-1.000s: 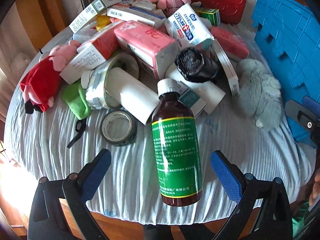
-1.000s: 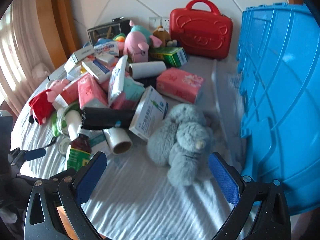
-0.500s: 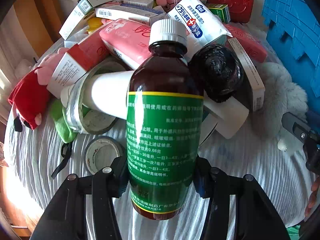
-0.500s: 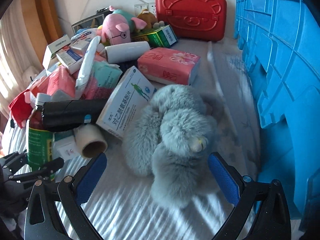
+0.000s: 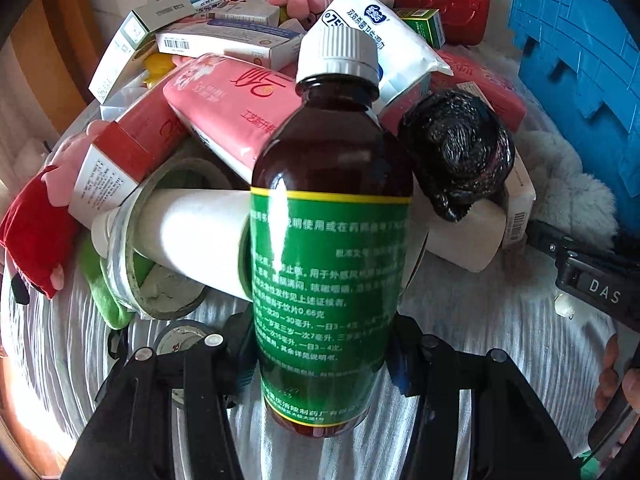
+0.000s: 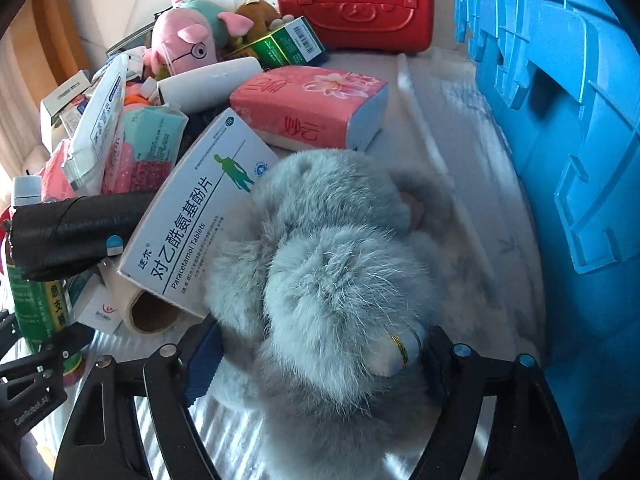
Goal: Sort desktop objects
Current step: 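Grasp a green-labelled brown bottle with the left tool while the right tool grasps a grey plush toy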
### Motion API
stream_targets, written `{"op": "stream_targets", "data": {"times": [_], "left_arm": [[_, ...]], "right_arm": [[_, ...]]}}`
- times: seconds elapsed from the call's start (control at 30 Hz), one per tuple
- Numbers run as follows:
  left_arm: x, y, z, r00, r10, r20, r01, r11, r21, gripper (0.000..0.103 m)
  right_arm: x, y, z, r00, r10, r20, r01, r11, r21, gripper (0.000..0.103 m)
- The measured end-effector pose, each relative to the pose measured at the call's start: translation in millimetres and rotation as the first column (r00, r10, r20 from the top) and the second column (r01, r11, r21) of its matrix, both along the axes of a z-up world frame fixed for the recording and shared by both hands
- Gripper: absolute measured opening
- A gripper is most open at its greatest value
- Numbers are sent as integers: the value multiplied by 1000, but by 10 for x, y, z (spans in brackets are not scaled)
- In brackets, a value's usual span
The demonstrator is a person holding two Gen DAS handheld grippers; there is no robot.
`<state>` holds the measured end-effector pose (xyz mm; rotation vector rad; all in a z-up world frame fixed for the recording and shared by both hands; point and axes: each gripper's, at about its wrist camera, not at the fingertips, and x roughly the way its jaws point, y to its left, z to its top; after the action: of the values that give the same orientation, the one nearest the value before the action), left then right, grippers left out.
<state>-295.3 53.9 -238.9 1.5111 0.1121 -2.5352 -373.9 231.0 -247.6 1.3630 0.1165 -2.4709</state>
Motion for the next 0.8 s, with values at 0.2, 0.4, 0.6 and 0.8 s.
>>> {"op": "stream_targets", "data": {"times": [0.2,0.4,0.6,0.8], "left_arm": [[21,-38,47,1000,-1,-10,1,1000,18,51],[237,-123,285,998,6,-55,-4,999,34,51],[397,-165,601,992,9,-123,-10,1000,0,51],[287,-184,916,985,3,-171,-7,1000,-23,51]], "right_arm": [[-54,-132,-88,999,36,25,-37,998,41,71],[110,-136,37,999,32,11,-32,999,6,40],[471,-192,332,997,66,-49,-68,997,-40,40],[627,-249,677,992,78,-101,-86,994,-70,40]]}}
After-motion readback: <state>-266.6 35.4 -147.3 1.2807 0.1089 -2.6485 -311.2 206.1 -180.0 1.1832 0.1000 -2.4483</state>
